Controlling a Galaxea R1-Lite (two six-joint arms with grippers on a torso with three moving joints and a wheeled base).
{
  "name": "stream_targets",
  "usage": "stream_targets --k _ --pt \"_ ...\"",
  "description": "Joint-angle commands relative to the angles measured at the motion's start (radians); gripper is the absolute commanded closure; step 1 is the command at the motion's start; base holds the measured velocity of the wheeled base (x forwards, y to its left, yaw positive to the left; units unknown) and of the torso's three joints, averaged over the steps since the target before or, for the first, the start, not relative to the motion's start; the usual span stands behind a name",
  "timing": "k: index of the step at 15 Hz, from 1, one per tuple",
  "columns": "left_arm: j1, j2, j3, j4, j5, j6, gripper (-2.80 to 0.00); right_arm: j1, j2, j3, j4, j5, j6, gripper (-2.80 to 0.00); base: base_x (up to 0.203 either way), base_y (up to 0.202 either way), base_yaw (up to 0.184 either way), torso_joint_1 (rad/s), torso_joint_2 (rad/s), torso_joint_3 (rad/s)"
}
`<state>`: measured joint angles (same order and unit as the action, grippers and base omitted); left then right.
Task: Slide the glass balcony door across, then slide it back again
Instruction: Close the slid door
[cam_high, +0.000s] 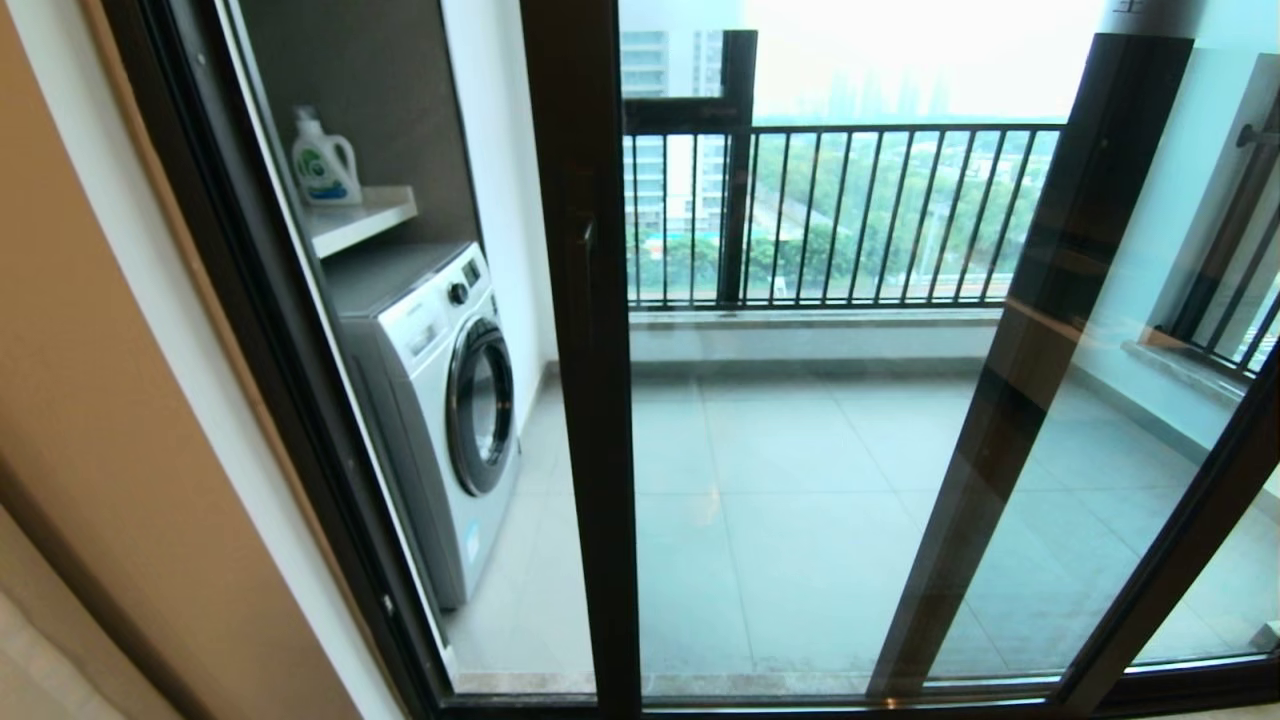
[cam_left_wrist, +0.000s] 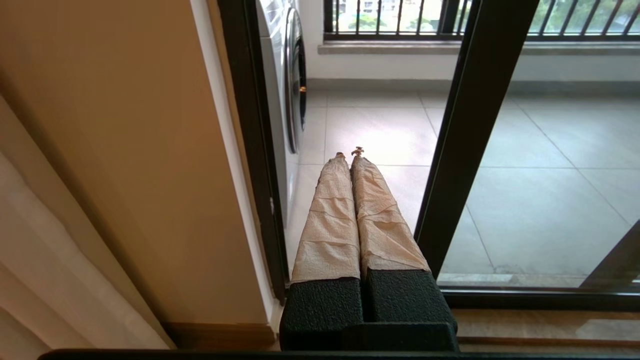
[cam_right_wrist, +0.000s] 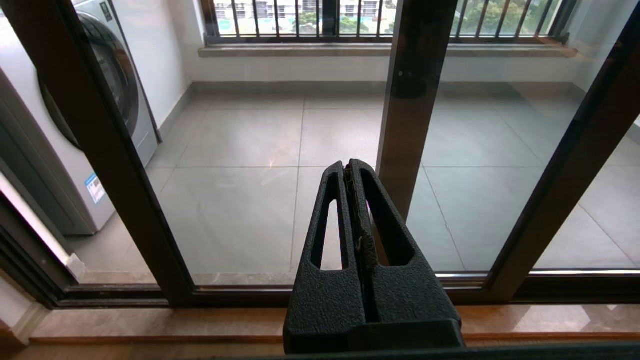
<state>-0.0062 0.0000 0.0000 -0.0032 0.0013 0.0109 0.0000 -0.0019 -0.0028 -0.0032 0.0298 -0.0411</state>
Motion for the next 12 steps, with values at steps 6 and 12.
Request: stream_targets --k 6,12 --pt "0.000 0.002 0.000 0.003 -0.001 0.051 0.00 0.000 0.002 0.006 0.000 0.001 -0.001 0.00 0.000 0.000 0.000 0.000 0.00 0.000" --pt "0.001 0.173 -0.215 0.000 -0.206 0.047 0.00 0.000 0.002 0.006 0.000 0.001 0.000 0.00 0.000 0.000 0.000 0.000 0.00 0.000"
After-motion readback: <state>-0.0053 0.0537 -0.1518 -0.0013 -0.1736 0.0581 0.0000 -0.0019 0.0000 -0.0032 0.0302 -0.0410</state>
